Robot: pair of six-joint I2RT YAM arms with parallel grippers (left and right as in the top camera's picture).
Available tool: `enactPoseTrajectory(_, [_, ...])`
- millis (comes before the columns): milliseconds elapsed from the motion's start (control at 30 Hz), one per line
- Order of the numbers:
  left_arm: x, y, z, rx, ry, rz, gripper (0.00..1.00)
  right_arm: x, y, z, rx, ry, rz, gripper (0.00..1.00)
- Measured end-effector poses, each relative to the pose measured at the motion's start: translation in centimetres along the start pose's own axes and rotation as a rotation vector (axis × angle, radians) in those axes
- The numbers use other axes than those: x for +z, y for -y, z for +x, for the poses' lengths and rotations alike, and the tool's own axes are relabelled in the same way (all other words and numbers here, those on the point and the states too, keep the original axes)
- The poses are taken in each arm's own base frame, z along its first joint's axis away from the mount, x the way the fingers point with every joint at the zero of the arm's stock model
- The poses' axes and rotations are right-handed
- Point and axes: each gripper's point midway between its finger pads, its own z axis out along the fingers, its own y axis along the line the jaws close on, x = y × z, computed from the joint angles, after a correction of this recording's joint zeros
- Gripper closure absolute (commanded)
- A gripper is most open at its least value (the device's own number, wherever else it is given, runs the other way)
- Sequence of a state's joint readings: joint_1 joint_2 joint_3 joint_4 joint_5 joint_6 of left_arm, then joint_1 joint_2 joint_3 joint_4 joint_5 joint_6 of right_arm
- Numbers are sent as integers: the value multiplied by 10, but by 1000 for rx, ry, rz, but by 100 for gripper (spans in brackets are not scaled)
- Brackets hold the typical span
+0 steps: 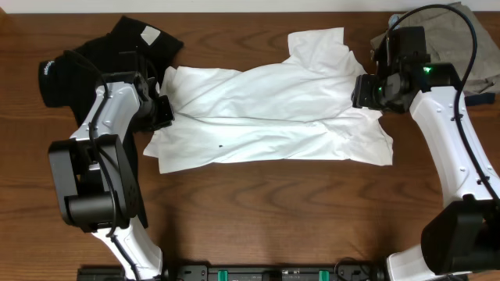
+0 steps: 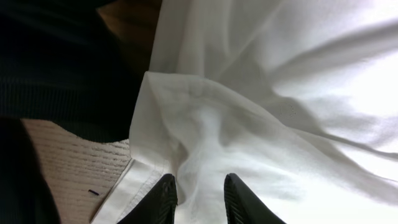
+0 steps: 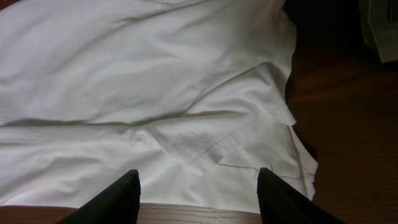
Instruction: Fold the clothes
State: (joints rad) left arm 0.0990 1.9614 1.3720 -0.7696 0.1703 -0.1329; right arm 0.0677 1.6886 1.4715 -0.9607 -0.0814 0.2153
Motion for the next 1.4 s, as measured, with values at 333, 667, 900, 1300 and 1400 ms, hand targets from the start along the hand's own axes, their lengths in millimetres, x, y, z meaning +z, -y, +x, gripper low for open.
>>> enactPoseTrajectory(333, [0,-1,2,2,-7,-8,77,0,0,0,0,-2,0,41])
enactPoseTrajectory(667, [1,-4,-5,5,23,-23,91,0,0,1,0,-3,1,42])
enactPoseTrajectory(900, [1,-4,-5,5,24,-24,85,0,0,1,-1,-3,1,41])
enactPoseTrajectory(1300, [2,-5,-3,4,19,-25,83,0,0,1,-8,-3,1,42])
enactPoseTrajectory(1400, [2,-5,-3,4,19,-25,83,0,0,1,-8,-3,1,41])
